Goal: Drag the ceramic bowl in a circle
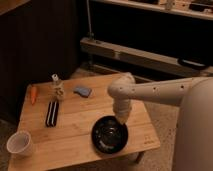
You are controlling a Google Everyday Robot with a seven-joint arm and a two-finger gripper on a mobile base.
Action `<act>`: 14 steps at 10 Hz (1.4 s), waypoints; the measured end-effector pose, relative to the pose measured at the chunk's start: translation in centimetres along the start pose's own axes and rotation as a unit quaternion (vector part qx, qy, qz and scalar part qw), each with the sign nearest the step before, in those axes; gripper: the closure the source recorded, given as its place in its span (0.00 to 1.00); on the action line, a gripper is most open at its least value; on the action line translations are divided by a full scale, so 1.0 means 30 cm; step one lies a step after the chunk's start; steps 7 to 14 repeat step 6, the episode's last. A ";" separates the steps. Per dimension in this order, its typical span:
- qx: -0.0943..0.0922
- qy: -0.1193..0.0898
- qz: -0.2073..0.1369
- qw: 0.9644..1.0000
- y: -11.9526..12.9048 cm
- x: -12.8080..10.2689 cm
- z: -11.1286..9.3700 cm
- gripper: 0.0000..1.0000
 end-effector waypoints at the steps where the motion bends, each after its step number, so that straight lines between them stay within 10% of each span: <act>1: -0.001 -0.001 -0.026 1.000 0.073 -0.008 -0.008 0.86; 6: -0.041 -0.018 -0.133 0.990 0.322 -0.058 -0.039 0.81; 14: -0.041 -0.018 -0.133 0.990 0.322 -0.058 -0.039 0.81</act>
